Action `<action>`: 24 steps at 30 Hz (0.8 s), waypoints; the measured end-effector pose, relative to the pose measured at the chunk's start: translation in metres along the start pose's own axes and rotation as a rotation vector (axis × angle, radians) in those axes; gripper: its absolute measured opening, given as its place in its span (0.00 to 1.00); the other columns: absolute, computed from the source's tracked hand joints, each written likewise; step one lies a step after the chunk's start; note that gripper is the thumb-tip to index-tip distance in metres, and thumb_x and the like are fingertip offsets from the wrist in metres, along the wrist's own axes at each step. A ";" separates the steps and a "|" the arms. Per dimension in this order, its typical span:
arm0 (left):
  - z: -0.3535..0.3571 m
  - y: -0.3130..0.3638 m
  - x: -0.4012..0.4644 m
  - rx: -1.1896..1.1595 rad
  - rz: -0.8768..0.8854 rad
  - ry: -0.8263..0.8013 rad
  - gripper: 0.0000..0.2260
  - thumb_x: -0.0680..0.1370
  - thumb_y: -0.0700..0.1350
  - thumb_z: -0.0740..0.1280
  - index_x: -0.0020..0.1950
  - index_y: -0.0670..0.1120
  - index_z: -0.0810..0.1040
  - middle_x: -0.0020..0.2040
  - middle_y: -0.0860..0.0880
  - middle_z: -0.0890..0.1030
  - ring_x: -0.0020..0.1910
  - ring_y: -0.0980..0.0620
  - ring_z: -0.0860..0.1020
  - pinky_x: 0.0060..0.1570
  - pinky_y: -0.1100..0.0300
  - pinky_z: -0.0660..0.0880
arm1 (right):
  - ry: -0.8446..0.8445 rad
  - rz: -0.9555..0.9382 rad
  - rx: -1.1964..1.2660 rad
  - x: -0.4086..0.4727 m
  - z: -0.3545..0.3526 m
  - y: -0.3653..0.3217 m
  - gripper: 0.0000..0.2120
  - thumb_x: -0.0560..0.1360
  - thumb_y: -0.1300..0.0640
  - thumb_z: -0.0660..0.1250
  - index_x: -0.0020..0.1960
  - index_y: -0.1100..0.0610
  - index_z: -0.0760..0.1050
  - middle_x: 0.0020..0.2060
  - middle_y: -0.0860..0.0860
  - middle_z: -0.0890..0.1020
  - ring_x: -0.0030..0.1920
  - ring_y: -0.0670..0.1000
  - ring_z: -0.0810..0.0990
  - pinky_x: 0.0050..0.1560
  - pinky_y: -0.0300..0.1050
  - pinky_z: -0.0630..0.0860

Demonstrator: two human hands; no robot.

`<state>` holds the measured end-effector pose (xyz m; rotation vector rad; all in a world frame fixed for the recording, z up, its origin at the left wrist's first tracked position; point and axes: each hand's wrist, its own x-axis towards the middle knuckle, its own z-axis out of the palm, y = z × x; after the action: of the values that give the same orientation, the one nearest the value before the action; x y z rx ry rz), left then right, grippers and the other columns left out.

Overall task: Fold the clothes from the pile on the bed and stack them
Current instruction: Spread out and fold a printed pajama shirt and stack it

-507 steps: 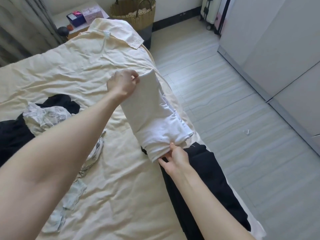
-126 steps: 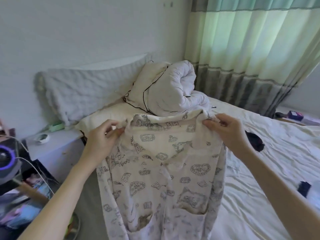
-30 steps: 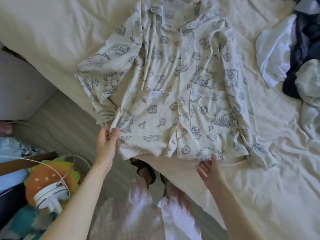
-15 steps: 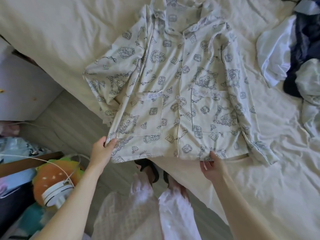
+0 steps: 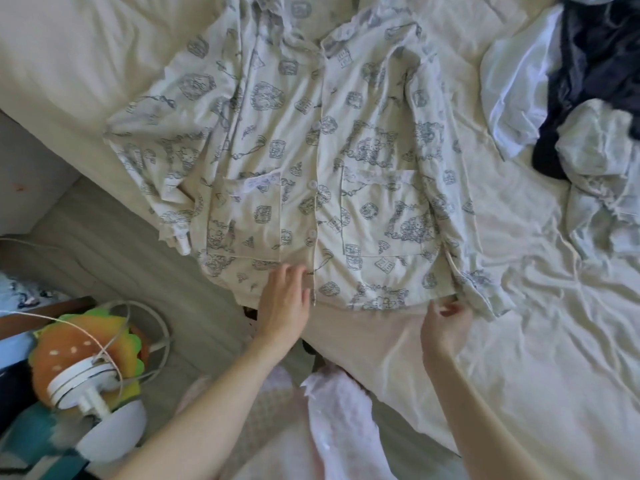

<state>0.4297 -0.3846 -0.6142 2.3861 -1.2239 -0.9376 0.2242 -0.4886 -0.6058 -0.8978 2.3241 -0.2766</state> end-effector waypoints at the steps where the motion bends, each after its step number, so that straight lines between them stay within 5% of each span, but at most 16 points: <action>1: 0.008 0.012 0.004 0.048 0.080 0.003 0.18 0.76 0.39 0.66 0.66 0.42 0.71 0.63 0.43 0.72 0.62 0.45 0.72 0.57 0.56 0.72 | 0.088 -0.156 -0.128 0.007 -0.009 -0.004 0.09 0.76 0.58 0.63 0.54 0.60 0.71 0.50 0.57 0.76 0.55 0.58 0.73 0.56 0.53 0.68; 3: 0.023 0.032 0.012 0.140 0.213 -0.058 0.24 0.77 0.38 0.65 0.72 0.44 0.65 0.73 0.40 0.63 0.71 0.41 0.63 0.67 0.48 0.66 | 0.175 -0.347 -0.275 0.029 -0.026 -0.013 0.14 0.75 0.57 0.64 0.58 0.61 0.72 0.57 0.61 0.74 0.62 0.61 0.69 0.60 0.56 0.64; 5: 0.035 0.039 0.018 0.262 0.253 -0.196 0.27 0.80 0.43 0.60 0.77 0.50 0.54 0.78 0.43 0.48 0.76 0.41 0.45 0.74 0.44 0.47 | 0.149 -0.426 -0.385 0.056 -0.038 -0.021 0.20 0.75 0.53 0.66 0.63 0.60 0.71 0.63 0.60 0.72 0.66 0.61 0.66 0.63 0.57 0.61; 9: 0.047 0.039 0.030 0.423 0.172 -0.414 0.28 0.81 0.51 0.54 0.77 0.57 0.43 0.76 0.46 0.35 0.74 0.42 0.34 0.68 0.46 0.32 | -0.200 -0.360 -0.630 0.113 -0.050 -0.036 0.31 0.75 0.44 0.65 0.72 0.58 0.63 0.69 0.58 0.68 0.71 0.58 0.63 0.68 0.56 0.60; 11: 0.048 0.041 0.041 0.457 0.132 -0.497 0.27 0.81 0.51 0.55 0.77 0.57 0.45 0.76 0.46 0.35 0.74 0.42 0.35 0.67 0.46 0.32 | -0.357 -0.221 -0.541 0.134 -0.049 -0.043 0.25 0.74 0.50 0.69 0.66 0.60 0.70 0.60 0.60 0.76 0.62 0.58 0.73 0.60 0.50 0.69; 13: 0.048 0.043 0.051 0.482 0.082 -0.561 0.27 0.81 0.51 0.55 0.77 0.58 0.47 0.77 0.47 0.36 0.75 0.42 0.36 0.68 0.46 0.35 | -0.443 -0.147 -0.363 0.143 -0.051 -0.050 0.06 0.73 0.58 0.70 0.45 0.61 0.79 0.40 0.60 0.79 0.44 0.56 0.78 0.44 0.46 0.71; 15: 0.047 0.049 0.060 0.521 0.039 -0.630 0.27 0.81 0.52 0.55 0.77 0.58 0.48 0.77 0.47 0.37 0.75 0.41 0.38 0.71 0.44 0.38 | -0.397 -0.086 -0.117 0.155 -0.063 -0.061 0.08 0.72 0.61 0.70 0.35 0.59 0.76 0.30 0.55 0.76 0.33 0.54 0.75 0.32 0.41 0.72; 17: 0.043 0.057 0.068 0.556 0.015 -0.698 0.26 0.80 0.53 0.55 0.77 0.58 0.50 0.77 0.46 0.40 0.76 0.41 0.40 0.72 0.42 0.41 | -0.287 0.017 0.190 0.167 -0.083 -0.077 0.07 0.72 0.61 0.69 0.36 0.58 0.76 0.28 0.52 0.77 0.27 0.49 0.77 0.23 0.33 0.71; 20: 0.031 0.073 0.076 0.480 -0.018 -0.730 0.21 0.81 0.52 0.55 0.75 0.54 0.61 0.78 0.45 0.51 0.74 0.42 0.58 0.71 0.44 0.56 | -0.145 0.029 0.408 0.178 -0.113 -0.101 0.04 0.73 0.59 0.69 0.40 0.57 0.77 0.32 0.51 0.78 0.34 0.48 0.79 0.35 0.39 0.75; 22: 0.021 0.084 0.082 0.213 -0.136 -0.609 0.17 0.81 0.50 0.56 0.70 0.50 0.70 0.73 0.48 0.66 0.57 0.48 0.76 0.58 0.52 0.73 | -0.108 -0.132 0.365 0.168 -0.120 -0.115 0.06 0.74 0.57 0.68 0.39 0.55 0.75 0.35 0.52 0.75 0.37 0.50 0.74 0.36 0.43 0.71; 24: 0.009 0.097 0.086 -0.152 -0.310 -0.454 0.16 0.81 0.51 0.57 0.67 0.48 0.72 0.66 0.49 0.74 0.57 0.51 0.77 0.57 0.54 0.73 | -0.113 -0.399 0.276 0.134 -0.113 -0.123 0.06 0.74 0.56 0.67 0.40 0.55 0.75 0.35 0.51 0.75 0.35 0.46 0.72 0.36 0.38 0.69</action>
<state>0.4016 -0.5112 -0.6055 2.3527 -0.8806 -1.6764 0.1428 -0.6731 -0.5330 -1.1937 1.9297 -0.6759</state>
